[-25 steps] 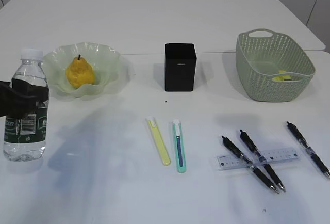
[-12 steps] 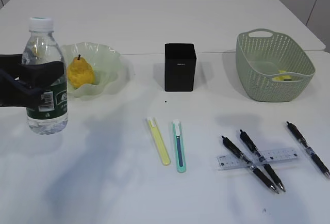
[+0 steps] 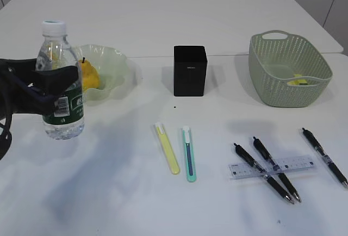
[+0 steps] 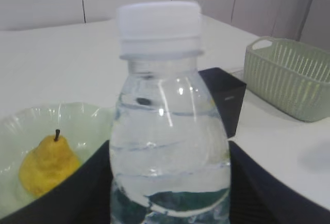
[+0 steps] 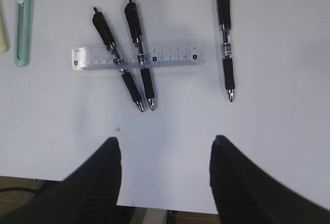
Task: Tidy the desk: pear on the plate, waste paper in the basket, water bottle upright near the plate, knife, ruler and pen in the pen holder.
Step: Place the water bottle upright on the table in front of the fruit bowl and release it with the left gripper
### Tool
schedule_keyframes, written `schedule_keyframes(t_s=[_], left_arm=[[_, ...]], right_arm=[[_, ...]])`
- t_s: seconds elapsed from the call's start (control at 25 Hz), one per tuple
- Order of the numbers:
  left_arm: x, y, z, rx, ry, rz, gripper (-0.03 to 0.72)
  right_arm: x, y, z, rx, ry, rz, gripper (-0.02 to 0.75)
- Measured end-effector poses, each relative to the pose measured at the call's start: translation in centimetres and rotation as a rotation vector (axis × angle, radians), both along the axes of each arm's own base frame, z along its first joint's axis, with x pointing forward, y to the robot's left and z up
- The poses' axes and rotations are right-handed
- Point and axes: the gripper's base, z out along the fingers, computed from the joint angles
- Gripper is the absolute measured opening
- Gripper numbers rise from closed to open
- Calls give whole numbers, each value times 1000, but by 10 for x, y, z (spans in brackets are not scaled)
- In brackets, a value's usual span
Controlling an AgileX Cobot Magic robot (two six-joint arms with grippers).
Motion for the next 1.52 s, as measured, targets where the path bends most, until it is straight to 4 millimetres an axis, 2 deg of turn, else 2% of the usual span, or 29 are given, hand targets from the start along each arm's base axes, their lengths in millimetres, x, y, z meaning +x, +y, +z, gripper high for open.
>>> schedule_keyframes(t_s=[0.24, 0.44, 0.84, 1.04, 1.28, 1.52], left_arm=[[6, -6, 0, -88, -111, -42, 409], [13, -8, -29, -73, -39, -48, 409], [20, -9, -65, 8, 60, -48, 407], [41, -16, -70, 16, 38, -76, 407], [64, -23, -86, 15, 40, -89, 405], [70, -27, -98, -21, 9, -105, 402]], right_arm=[[0, 0, 0, 0, 0, -1, 410], [0, 0, 0, 2, 0, -1, 410], [1, 0, 0, 3, -10, -3, 410], [2, 0, 1, 4, -19, -3, 410], [2, 0, 1, 4, -19, -3, 410], [2, 0, 1, 2, -19, -3, 410]])
